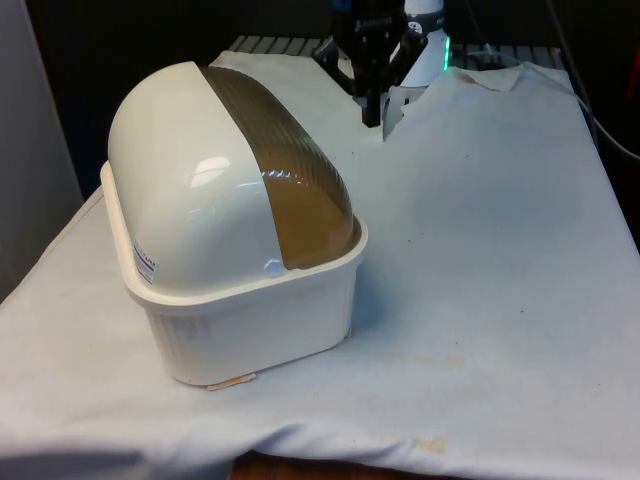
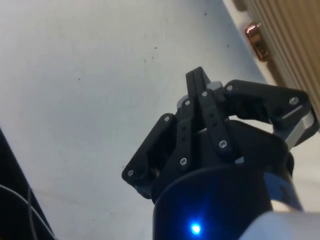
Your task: Open the lid, then close it.
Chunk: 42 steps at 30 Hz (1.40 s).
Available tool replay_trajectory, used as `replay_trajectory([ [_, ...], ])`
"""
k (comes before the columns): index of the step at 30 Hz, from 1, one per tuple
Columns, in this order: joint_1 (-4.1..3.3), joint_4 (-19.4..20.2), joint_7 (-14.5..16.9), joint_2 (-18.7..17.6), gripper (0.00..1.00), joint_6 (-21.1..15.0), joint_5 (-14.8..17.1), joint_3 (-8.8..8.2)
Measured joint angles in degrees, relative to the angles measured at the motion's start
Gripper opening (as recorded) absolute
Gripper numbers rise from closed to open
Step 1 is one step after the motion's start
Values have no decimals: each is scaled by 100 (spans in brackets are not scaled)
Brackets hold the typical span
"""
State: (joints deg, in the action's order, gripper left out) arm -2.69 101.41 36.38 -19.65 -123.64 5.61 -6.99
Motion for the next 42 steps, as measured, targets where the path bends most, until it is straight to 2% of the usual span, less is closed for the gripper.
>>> replay_trajectory([
  [19,-6,390,-498,418,0,34,172,6],
  [32,-11,710,-974,682,0,34,178,29],
  [42,-11,751,-1283,699,0,34,178,29],
])
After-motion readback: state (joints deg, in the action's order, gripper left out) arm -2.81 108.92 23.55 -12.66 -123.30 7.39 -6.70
